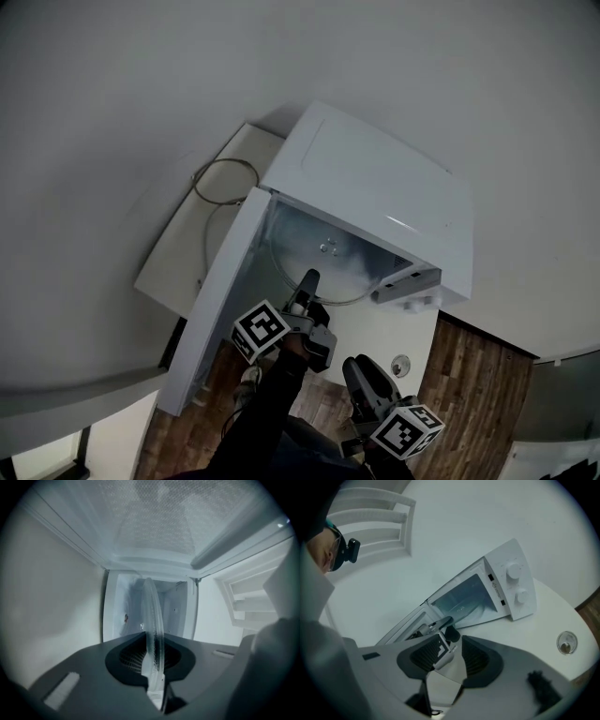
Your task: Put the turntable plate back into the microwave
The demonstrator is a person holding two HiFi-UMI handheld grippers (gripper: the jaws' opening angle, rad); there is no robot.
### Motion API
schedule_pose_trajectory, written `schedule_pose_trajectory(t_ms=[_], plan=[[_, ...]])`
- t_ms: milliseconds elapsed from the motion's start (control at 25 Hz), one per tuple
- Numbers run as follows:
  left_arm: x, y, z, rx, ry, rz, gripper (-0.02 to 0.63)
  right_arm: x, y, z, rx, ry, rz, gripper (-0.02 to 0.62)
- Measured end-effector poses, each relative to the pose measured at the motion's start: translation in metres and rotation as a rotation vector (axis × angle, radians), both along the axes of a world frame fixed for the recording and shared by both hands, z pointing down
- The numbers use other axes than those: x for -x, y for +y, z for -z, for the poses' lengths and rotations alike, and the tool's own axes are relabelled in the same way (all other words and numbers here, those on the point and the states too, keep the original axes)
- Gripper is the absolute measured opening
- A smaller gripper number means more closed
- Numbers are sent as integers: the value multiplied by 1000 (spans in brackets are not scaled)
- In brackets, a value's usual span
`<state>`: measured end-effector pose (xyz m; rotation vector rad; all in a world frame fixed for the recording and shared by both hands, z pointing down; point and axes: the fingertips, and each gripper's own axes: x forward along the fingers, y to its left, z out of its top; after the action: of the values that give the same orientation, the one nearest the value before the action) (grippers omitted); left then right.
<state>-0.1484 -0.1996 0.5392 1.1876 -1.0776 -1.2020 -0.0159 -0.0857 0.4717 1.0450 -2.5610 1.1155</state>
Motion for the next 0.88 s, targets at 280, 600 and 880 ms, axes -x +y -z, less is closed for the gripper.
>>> schedule_pose_trajectory(t_ms=[280, 600, 880], plan=[[5, -53, -5, 66, -9, -30, 34, -5, -7, -10, 13, 24, -30, 154], [7, -87, -9, 83, 16, -20, 35, -10, -13, -18, 24, 58, -41, 154], [9, -97, -22, 130, 23, -17, 35, -6, -20, -21, 22, 79, -24, 153]])
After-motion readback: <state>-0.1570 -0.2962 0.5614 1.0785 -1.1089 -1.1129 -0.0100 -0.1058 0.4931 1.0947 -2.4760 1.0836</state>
